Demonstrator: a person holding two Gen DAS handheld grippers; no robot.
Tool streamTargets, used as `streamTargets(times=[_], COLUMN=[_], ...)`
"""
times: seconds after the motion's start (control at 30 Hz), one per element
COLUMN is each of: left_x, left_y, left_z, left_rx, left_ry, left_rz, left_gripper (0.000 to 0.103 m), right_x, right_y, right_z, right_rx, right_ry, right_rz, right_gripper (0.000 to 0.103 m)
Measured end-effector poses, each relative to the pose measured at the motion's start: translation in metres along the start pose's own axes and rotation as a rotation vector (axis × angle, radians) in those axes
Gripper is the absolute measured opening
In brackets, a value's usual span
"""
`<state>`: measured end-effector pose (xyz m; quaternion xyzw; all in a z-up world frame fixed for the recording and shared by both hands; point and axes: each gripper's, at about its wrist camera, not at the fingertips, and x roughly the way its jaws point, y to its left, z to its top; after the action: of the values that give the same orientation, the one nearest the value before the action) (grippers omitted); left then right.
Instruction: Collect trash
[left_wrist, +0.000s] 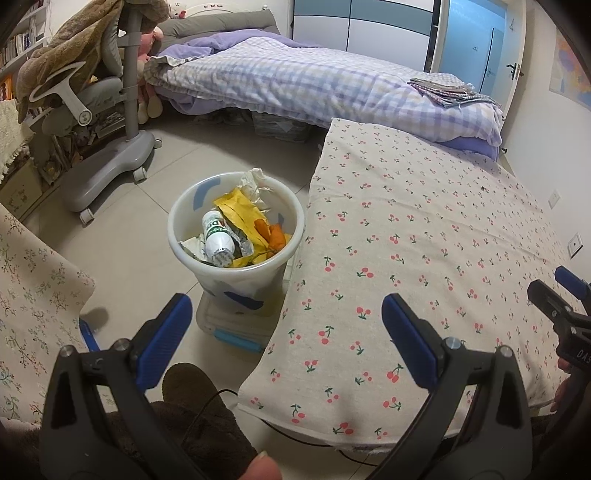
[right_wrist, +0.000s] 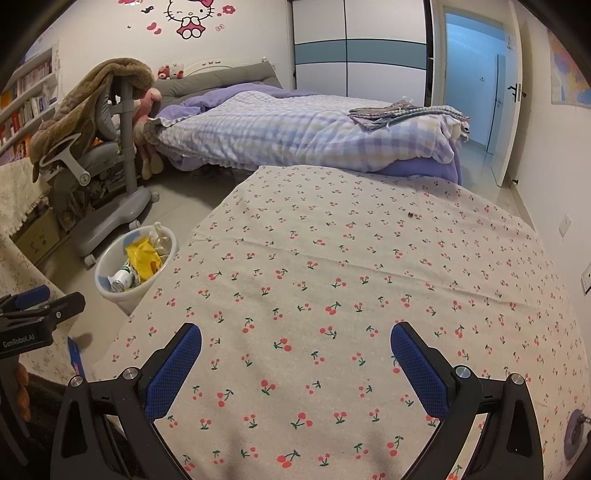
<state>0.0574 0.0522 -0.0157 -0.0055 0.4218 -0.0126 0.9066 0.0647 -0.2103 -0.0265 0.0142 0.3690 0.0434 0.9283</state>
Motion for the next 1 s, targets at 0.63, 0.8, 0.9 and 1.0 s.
streamTargets(times=[0.63,0.8,0.9,1.0], left_x=[0.0002,0.0,0.0004,0.0006], left_y=[-0.0081,-0.0103,-0.0091,-0.0094], left_z=[-0.0034,-0.0036,-0.0036,-0.0036], left_rx=[0.014,0.009,0.01,0.009], left_ry=[0.007,0.007,0.006,0.006], left_rz=[-0.005,-0.006,-0.008,-0.008], left_gripper=[0.102,0.102,0.102,0.102], right_x=[-0.0008,-0.0005,-0.0004,-0.0001], right_y=[-0.0042,-0.0032,-0.0029,-0.0024], right_z=[0.0024,0.0024,0.0024,0.0027], right_rx=[0.027,0.027,0.028,0.029], right_ry=[-0.003,-0.004,-0.005,-0.005], right_rz=[-0.002,-0.003,-0.004,-0.006], right_gripper=[0.103,0.103,0.103,0.103])
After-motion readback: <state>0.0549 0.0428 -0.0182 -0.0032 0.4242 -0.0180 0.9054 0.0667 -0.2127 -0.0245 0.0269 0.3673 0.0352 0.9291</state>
